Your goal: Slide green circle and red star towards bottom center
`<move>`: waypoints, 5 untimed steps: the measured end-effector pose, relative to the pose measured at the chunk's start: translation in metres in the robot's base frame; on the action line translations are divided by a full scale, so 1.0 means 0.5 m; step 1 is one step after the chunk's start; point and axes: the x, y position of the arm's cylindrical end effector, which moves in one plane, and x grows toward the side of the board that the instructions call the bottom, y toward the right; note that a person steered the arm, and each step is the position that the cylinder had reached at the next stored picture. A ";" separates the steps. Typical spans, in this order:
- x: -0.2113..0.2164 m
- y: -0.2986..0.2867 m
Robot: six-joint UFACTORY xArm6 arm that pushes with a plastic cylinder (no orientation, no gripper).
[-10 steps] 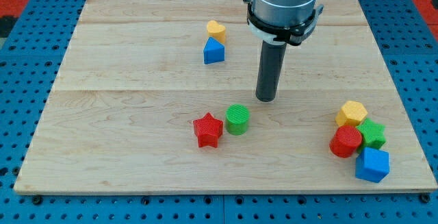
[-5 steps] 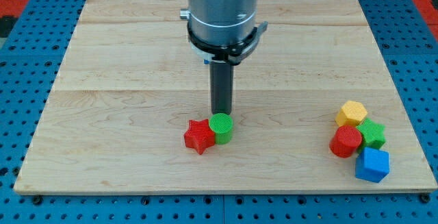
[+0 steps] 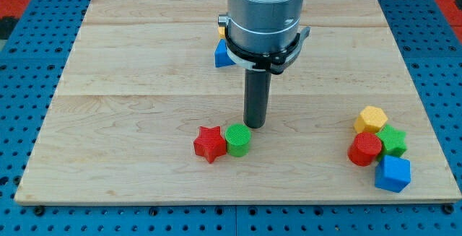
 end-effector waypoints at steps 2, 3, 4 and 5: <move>0.048 -0.038; 0.048 -0.068; 0.048 -0.089; 0.048 -0.094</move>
